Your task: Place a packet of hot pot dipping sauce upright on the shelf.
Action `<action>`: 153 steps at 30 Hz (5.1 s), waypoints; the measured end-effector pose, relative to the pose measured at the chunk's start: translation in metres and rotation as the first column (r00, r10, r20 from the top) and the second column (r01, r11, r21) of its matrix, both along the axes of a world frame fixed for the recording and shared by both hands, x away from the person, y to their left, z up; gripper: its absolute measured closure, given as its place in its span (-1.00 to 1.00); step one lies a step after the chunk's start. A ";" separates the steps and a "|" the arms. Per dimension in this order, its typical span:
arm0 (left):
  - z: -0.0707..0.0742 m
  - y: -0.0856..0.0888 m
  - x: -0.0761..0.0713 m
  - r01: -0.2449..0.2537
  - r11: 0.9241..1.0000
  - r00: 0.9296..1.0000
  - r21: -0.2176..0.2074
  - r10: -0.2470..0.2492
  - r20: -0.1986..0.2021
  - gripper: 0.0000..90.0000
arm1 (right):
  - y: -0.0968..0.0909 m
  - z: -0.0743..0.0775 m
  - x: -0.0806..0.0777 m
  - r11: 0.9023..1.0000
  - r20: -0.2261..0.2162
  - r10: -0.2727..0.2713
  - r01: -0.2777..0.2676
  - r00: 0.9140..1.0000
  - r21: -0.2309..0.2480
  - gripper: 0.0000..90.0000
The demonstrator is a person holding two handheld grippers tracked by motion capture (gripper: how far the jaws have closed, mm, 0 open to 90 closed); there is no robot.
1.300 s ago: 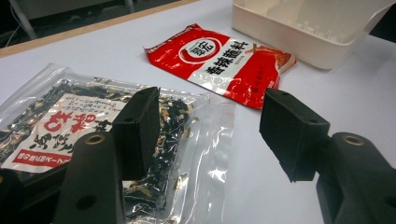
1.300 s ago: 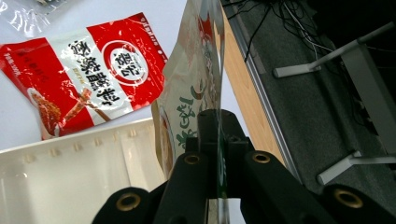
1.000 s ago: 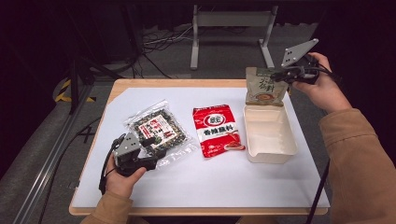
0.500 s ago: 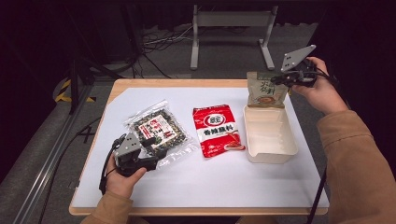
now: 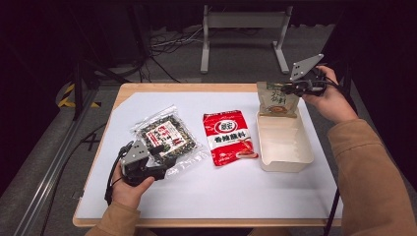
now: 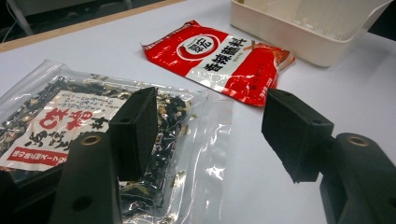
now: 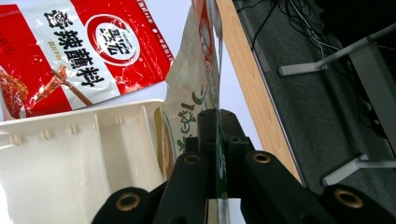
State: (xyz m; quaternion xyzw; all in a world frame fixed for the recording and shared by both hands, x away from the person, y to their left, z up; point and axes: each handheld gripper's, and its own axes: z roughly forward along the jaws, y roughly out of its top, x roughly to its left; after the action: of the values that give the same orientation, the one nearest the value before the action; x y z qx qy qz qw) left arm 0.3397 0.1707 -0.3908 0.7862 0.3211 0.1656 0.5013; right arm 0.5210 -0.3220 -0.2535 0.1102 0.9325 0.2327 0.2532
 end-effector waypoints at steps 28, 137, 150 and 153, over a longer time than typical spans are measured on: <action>-0.002 -0.002 0.000 0.002 1.000 1.000 0.002 -0.002 -0.006 -0.19 | -0.008 -0.037 0.005 0.999 -0.091 -0.026 0.029 0.996 0.032 0.98; 0.017 -0.050 0.057 0.144 0.987 0.983 0.075 -0.134 -0.125 -0.46 | 0.082 -0.095 -0.198 0.829 -0.122 -0.075 0.130 0.990 0.544 -0.11; 0.023 -0.066 0.094 0.177 0.981 0.980 0.080 -0.168 -0.111 -0.48 | 0.084 -0.114 -0.209 0.814 -0.182 -0.098 0.184 0.978 0.551 -0.13; 0.026 -0.069 0.103 0.169 0.983 0.981 0.078 -0.160 -0.111 -0.46 | 0.082 -0.115 -0.212 0.820 -0.182 -0.103 0.187 0.978 0.540 -0.13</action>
State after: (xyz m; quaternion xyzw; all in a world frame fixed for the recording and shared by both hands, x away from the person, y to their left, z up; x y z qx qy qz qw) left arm 0.4427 0.1019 -0.3648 0.8387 0.2733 0.0961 0.4611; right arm 0.3086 -0.2401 -0.3681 0.2661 0.8296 0.4644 0.1593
